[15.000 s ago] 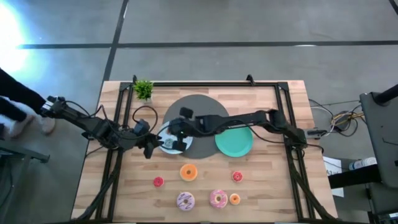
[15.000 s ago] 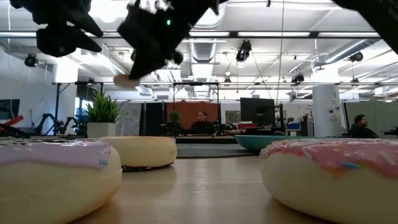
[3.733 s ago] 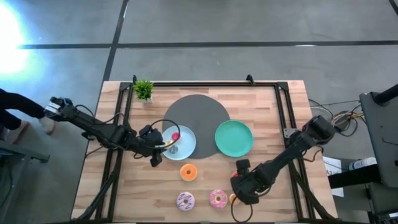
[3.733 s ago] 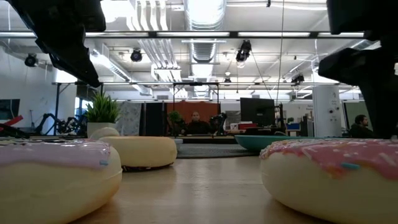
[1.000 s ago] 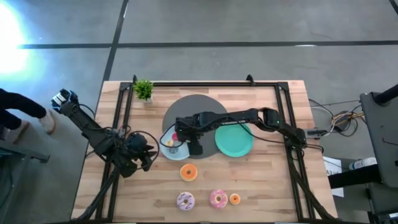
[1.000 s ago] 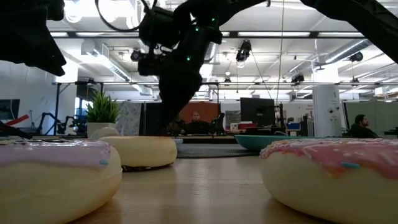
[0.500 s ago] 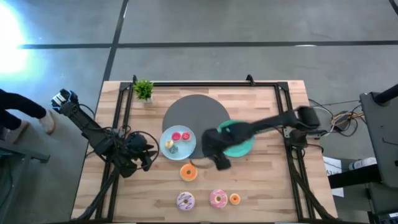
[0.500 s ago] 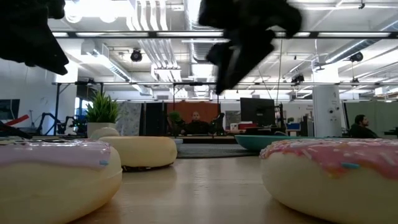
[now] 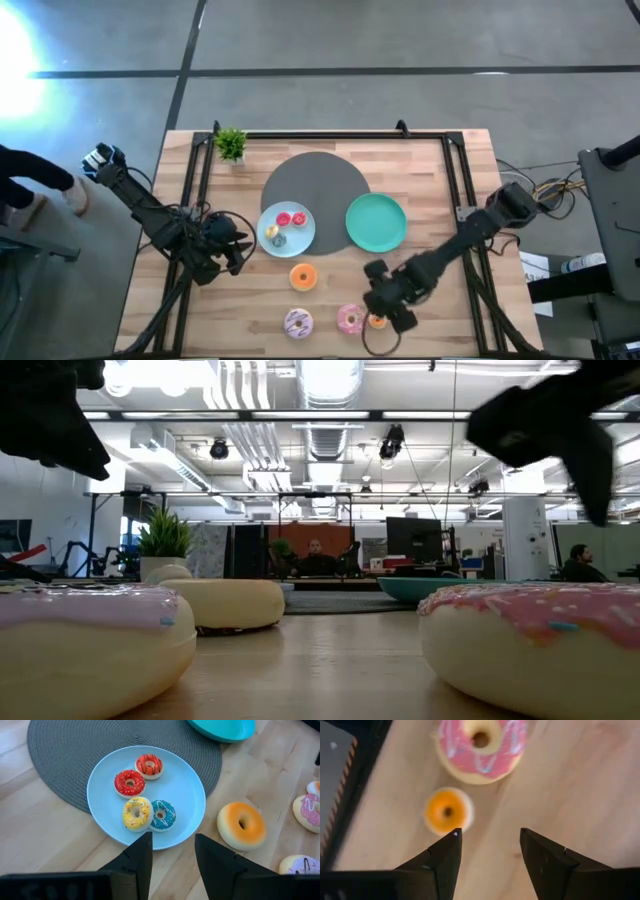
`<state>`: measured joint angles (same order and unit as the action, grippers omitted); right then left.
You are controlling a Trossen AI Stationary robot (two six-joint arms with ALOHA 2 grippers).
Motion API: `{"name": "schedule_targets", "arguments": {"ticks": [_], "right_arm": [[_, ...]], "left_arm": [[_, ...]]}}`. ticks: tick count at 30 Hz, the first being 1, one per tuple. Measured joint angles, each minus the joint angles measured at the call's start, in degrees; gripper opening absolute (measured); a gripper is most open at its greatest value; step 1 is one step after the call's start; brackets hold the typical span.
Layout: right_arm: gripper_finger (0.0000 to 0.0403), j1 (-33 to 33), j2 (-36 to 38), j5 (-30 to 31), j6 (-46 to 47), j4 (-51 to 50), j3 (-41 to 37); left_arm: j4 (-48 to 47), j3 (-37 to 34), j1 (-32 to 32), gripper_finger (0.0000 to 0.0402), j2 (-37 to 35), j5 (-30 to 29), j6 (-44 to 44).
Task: Pick & Place donuts
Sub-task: Put the small orange donut on the light blue plate
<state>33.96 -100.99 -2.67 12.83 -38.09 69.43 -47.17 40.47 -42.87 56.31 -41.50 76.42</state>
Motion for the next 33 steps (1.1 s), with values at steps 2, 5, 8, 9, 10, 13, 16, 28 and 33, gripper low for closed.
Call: {"name": "schedule_targets", "arguments": {"ticks": [2, 5, 8, 9, 10, 13, 16, 28, 33], "right_arm": [[0.0191, 2.5, -0.4, 1.3, 3.9, 0.0, 0.0], [0.0191, 5.8, -0.8, 1.6, 7.4, 1.5, 0.5], [0.0191, 8.7, -2.0, 2.0, 10.0, 2.0, 0.4], [0.0191, 9.4, -2.4, 2.8, 10.0, 2.7, 0.4], [0.0191, 10.1, -2.8, 3.7, 9.8, 3.6, 0.4], [0.0191, 10.8, -4.3, 5.7, 8.8, 5.5, 0.4], [0.0191, 10.7, -6.2, 5.9, 9.5, 5.6, 0.4], [0.0175, 10.7, -9.4, 7.9, 9.7, 6.5, 0.5], [0.0118, 10.5, -9.7, 8.9, 9.7, 7.0, 0.5]], "left_arm": [[0.0, 0.0, 0.0, 0.0121, 0.0, 0.0, 0.0], [0.0, -0.1, 0.0, 0.0121, 0.0, 0.0, -0.2], [0.0, -0.3, 0.0, 0.0121, 0.0, 0.0, -0.2], [-0.1, -0.4, 0.0, 0.0121, 0.0, 0.1, -0.2], [-0.1, -0.4, 0.0, 0.0121, 0.0, 0.1, -0.1], [0.0, -0.4, 0.0, 0.0121, 0.0, 0.0, 0.0], [0.0, -0.4, 0.0, 0.0121, 0.0, 0.1, 0.0], [0.0, -0.4, 0.0, 0.0121, 0.0, 2.9, 0.1], [0.0, -0.4, 0.0, 0.0121, 0.0, 3.1, 0.3]]}}
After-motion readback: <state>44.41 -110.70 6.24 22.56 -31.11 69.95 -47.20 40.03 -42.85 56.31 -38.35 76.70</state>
